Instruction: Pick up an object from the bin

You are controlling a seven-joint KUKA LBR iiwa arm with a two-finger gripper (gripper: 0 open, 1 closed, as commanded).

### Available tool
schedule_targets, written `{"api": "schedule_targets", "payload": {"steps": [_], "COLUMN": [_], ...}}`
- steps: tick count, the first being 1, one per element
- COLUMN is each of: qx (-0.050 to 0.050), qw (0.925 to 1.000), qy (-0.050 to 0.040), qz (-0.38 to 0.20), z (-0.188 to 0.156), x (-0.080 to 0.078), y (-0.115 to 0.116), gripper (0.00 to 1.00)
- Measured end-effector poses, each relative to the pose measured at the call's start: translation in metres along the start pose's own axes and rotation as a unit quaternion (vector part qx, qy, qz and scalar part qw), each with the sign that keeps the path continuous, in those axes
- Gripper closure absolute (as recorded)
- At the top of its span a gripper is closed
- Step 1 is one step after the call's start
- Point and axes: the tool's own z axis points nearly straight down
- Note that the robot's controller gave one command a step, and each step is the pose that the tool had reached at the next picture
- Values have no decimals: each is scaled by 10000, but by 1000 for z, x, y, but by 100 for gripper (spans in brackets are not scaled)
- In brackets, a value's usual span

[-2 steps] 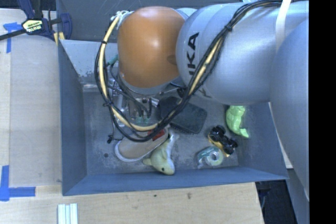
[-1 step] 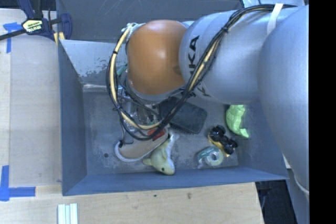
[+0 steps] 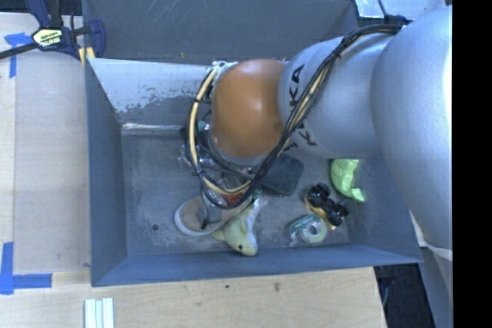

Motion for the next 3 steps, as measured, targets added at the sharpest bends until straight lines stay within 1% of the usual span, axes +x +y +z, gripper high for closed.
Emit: {"api": "schedule_targets", "payload": {"steps": [1,2,3], "qx": [-12,-5,-13], "qw": [10000,9999,9974], "qy": [69,-30,31], "qz": [-54,145,724], "z": [34,16,13], "x": [1,9,3], "y": [-18,-17,-65], "gripper": [0,0,100]}}
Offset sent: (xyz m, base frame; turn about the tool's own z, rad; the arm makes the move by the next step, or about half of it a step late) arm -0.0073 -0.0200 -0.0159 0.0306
